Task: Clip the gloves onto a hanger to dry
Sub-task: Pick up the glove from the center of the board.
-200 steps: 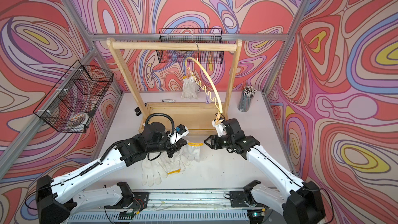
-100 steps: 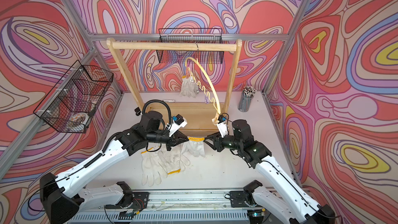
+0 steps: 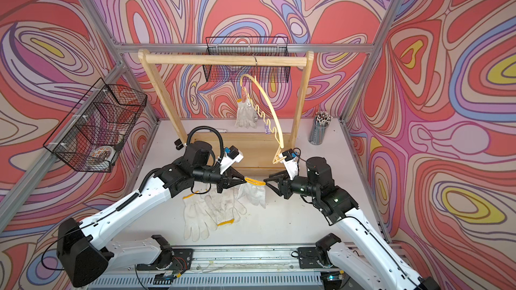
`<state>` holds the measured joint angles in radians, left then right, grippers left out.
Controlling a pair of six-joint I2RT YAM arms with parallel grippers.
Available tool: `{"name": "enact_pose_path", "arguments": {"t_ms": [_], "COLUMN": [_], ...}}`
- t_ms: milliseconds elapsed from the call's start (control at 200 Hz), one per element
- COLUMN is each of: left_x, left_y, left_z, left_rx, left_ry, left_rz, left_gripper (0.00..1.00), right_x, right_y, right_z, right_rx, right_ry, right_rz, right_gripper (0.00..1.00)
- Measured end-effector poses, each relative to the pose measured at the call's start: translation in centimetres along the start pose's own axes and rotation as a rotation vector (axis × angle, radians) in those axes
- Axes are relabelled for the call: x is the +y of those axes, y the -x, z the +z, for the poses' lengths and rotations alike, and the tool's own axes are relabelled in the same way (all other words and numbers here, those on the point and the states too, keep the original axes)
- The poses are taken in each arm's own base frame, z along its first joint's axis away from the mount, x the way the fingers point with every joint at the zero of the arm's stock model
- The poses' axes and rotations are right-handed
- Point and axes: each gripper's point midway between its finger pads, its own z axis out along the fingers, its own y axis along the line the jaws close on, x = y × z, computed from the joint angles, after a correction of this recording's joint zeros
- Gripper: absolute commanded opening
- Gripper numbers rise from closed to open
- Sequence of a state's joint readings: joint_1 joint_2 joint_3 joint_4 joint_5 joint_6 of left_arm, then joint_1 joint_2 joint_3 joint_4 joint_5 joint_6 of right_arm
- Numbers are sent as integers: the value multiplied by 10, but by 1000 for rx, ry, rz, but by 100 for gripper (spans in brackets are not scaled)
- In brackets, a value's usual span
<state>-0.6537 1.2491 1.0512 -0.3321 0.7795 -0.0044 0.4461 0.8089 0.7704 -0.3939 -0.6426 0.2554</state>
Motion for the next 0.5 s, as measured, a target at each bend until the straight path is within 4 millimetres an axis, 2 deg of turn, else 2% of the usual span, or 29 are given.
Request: {"name": "enact_pose_path", "arguments": {"t_ms": [275,501], "left_x": [11,8], "left_y": [5,2], "left_z": [-5,-1], "left_rx": [-24,-13], "left_ry": [-1,-40], "left_rz": [-44,-61], "left_gripper": [0,0], "right_x": [2,3], "right_y": [0,0], "right_z": [-2,-1], "right_rx": [-2,-2], "right_ry": [4,13], "right_rz": [-12,-23], "right_gripper": [40,41]}}
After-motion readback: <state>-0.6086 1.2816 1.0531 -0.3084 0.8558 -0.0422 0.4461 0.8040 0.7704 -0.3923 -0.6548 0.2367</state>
